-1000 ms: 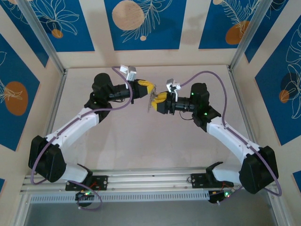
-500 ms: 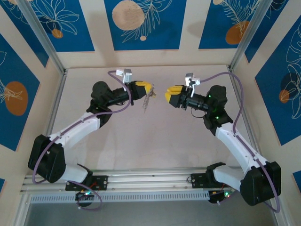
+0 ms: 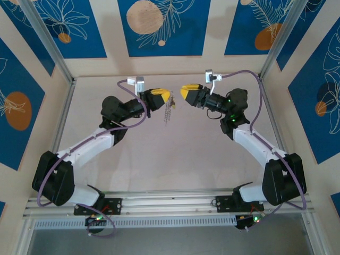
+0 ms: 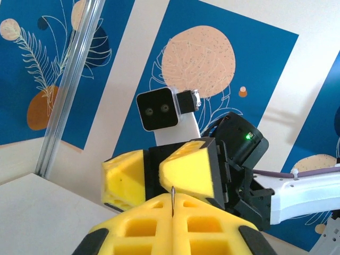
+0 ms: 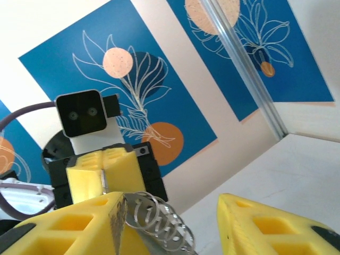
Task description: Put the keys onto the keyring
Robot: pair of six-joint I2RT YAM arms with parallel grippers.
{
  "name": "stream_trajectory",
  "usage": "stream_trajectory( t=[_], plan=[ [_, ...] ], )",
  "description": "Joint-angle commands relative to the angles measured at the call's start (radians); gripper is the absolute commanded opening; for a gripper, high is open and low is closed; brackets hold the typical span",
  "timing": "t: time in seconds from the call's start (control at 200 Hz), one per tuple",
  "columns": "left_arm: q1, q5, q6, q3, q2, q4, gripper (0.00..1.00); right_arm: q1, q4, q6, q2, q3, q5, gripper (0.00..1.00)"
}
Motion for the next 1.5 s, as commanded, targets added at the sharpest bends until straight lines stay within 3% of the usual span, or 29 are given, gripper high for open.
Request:
stream_trajectory(
  t=[0.0, 0.725, 1.08, 1.23, 1.36, 1.495],
  plan=[
    [-0.010, -0.017, -0.012, 0.003, 0.012, 0.067, 0.00, 0.025, 0.080, 0.032, 0.003, 0.038, -0.003, 0.49],
    [-0.016, -0.008, 0.005, 0.024, 0.023, 0.053, 0.00, 0.071, 0.045, -0.001, 0.017, 0.028, -0.023, 0.43],
    [-0.016, -0.009, 0.008, 0.032, 0.024, 0.050, 0.00, 0.085, 0.014, -0.023, 0.009, 0.021, -0.045, 0.30],
    [-0.016, -0.009, 0.011, 0.033, 0.024, 0.049, 0.00, 0.084, 0.005, -0.033, 0.005, 0.018, -0.046, 0.18],
    [-0.017, -0.009, 0.012, 0.037, 0.026, 0.047, 0.00, 0.082, -0.002, -0.039, 0.001, 0.017, -0.047, 0.00],
    [-0.018, -0.001, 0.021, 0.049, 0.026, 0.014, 0.00, 0.066, -0.031, -0.060, -0.010, 0.021, -0.051, 0.00]
  ],
)
